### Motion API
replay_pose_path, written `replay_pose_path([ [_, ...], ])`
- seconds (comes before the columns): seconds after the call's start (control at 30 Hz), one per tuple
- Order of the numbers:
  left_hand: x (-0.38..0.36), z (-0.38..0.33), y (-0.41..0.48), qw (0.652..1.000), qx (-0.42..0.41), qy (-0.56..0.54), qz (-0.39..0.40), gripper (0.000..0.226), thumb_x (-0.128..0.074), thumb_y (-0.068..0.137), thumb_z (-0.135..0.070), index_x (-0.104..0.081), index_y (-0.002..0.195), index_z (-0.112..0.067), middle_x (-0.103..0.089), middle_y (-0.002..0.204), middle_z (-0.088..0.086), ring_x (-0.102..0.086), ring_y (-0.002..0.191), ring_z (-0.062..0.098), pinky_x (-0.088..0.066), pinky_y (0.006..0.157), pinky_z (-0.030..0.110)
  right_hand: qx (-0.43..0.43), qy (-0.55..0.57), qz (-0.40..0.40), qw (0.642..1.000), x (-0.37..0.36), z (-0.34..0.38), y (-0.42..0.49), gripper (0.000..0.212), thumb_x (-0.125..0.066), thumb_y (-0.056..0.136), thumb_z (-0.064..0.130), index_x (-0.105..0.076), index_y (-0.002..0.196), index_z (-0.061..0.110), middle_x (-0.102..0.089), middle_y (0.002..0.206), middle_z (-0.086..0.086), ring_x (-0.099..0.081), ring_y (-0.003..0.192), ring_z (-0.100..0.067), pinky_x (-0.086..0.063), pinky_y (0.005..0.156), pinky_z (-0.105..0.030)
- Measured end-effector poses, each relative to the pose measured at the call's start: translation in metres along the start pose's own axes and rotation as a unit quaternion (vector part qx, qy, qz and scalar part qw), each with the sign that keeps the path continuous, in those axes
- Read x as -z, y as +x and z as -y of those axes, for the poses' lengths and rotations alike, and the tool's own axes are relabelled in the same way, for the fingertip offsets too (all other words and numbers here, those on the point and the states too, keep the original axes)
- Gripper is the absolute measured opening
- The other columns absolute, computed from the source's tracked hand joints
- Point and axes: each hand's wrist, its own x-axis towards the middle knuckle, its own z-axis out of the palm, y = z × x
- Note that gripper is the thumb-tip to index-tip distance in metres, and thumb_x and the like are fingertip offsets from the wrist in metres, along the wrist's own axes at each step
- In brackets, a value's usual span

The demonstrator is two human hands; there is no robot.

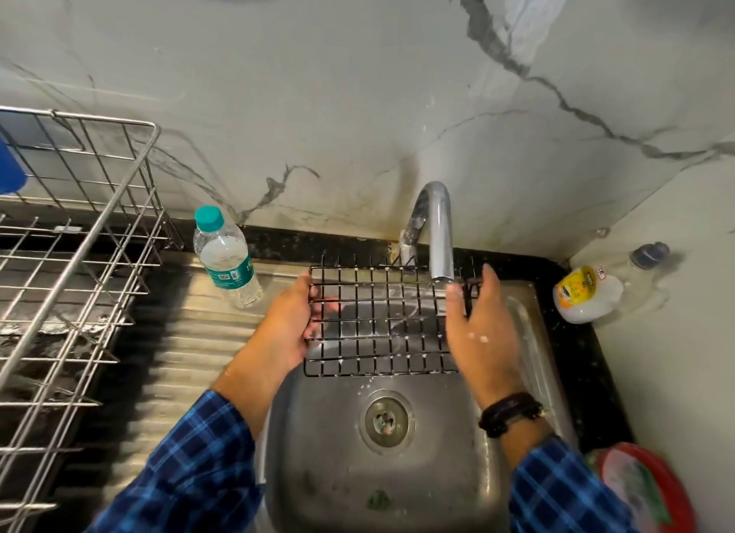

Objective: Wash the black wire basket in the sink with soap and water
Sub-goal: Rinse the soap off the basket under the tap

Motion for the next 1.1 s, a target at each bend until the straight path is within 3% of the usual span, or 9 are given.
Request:
replay_pose_path([
  [0.07,-0.003,0.001,0.002,0.998,0.038,-0.046,0.003,0.044,-0.038,0.104,-0.051,-0.05,0.071,-0.024,-0.069,0.058,-0.003,-0.028,0.032,0.005,-0.019,0.032,0.011,0.122,-0.178,-0.013,0.976,-0.007,0.005,-0.002,0.062,-0.029,0.102,0.057,-0.029,0.153,0.022,-0.021,0.164,-0.016,-0.02,0.151,-0.034,-0.02,0.117,-0.059],
  [0.13,-0.008,0.005,0.002,0.994,0.06,-0.088,0.013,0.047,-0.038,0.103,-0.052,-0.046,0.067,-0.023,-0.067,0.056,-0.004,-0.026,0.029,0.006,-0.018,0.032,0.008,0.238,-0.26,0.033,0.935,-0.017,0.018,-0.014,0.062,-0.021,0.103,0.057,-0.027,0.155,0.024,-0.013,0.165,-0.015,-0.008,0.152,-0.035,-0.005,0.117,-0.067],
  [0.2,-0.013,0.004,0.0,0.994,0.058,-0.087,0.016,0.046,-0.036,0.104,-0.05,-0.045,0.068,-0.022,-0.066,0.053,-0.004,-0.025,0.027,0.006,-0.019,0.032,0.008,0.322,-0.275,0.107,0.9,-0.029,0.026,-0.028,0.065,-0.011,0.103,0.058,-0.01,0.159,0.026,0.001,0.167,-0.008,0.001,0.153,-0.032,-0.002,0.117,-0.069],
  [0.3,-0.014,-0.002,-0.001,0.996,0.052,-0.069,0.017,0.042,-0.036,0.105,-0.049,-0.047,0.073,-0.023,-0.066,0.052,-0.005,-0.027,0.028,0.005,-0.021,0.034,0.009,0.382,-0.284,0.138,0.869,-0.027,0.025,-0.027,0.064,-0.004,0.102,0.059,-0.006,0.159,0.029,0.002,0.167,0.0,0.002,0.154,-0.025,-0.006,0.12,-0.064],
  [0.5,-0.006,-0.019,0.002,0.996,0.031,-0.084,0.001,0.045,-0.04,0.104,-0.049,-0.046,0.068,-0.023,-0.069,0.057,-0.002,-0.026,0.025,0.005,-0.019,0.031,0.008,0.228,-0.271,0.105,0.929,0.003,-0.013,-0.001,0.062,-0.005,0.099,0.059,-0.002,0.156,0.034,0.004,0.167,-0.006,0.012,0.153,-0.023,0.004,0.124,-0.048],
  [0.7,-0.038,-0.006,-0.005,0.997,0.019,-0.063,0.033,0.044,-0.037,0.104,-0.049,-0.045,0.071,-0.021,-0.055,0.042,-0.005,-0.035,0.025,0.008,-0.025,0.031,0.011,0.378,-0.273,0.141,0.873,-0.029,0.024,-0.045,0.064,-0.017,0.103,0.052,-0.006,0.159,0.023,0.002,0.168,-0.003,0.003,0.154,-0.029,-0.002,0.12,-0.064],
  [0.8,-0.033,0.001,-0.005,0.995,0.041,-0.089,0.024,0.044,-0.038,0.104,-0.048,-0.044,0.07,-0.021,-0.053,0.042,-0.005,-0.033,0.023,0.007,-0.025,0.028,0.01,0.395,-0.268,0.143,0.867,-0.026,0.016,-0.041,0.065,-0.011,0.103,0.057,-0.008,0.16,0.025,0.001,0.168,0.001,0.004,0.155,-0.02,-0.001,0.122,-0.057],
  [1.0,-0.015,0.008,-0.009,0.999,0.033,-0.035,0.021,0.044,-0.038,0.104,-0.051,-0.054,0.08,-0.017,-0.067,0.057,0.001,-0.032,0.031,0.008,-0.023,0.03,0.016,0.101,-0.25,0.056,0.961,0.0,-0.024,-0.01,0.08,0.0,0.094,0.067,0.002,0.16,0.021,0.012,0.166,-0.013,0.011,0.153,-0.033,-0.004,0.121,-0.061],
  [1.1,-0.029,0.024,-0.018,0.999,0.016,-0.008,0.035,0.046,-0.037,0.104,-0.049,-0.06,0.092,-0.012,-0.07,0.061,0.002,-0.045,0.04,0.012,-0.032,0.036,0.019,0.144,-0.249,0.074,0.955,-0.022,0.014,-0.028,0.082,-0.004,0.095,0.067,0.005,0.158,0.016,0.013,0.162,-0.024,0.011,0.15,-0.043,-0.001,0.119,-0.065],
])
